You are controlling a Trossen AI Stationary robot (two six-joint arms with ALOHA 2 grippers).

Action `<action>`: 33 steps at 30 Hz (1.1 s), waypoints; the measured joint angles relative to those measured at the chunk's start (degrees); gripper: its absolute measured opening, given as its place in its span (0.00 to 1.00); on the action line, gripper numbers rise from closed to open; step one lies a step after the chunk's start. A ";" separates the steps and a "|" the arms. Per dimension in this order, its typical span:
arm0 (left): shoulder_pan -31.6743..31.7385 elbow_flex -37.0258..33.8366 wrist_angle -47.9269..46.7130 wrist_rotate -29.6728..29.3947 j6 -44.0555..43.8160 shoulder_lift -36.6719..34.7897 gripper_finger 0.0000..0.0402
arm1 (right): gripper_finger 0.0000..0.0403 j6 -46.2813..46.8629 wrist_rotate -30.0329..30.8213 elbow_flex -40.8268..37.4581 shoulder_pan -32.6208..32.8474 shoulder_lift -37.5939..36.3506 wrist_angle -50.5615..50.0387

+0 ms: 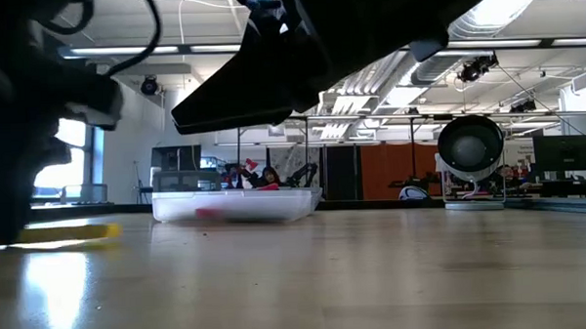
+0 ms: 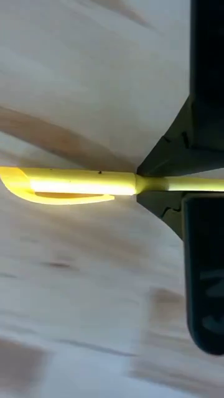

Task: Pick & place school supplies into a supply box
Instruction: Put the yellow pen into the black supply box

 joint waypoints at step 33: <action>37.70 19.59 -3.33 -16.28 51.23 3.23 0.20 | 0.35 5.01 4.74 -0.04 11.81 -0.42 -4.03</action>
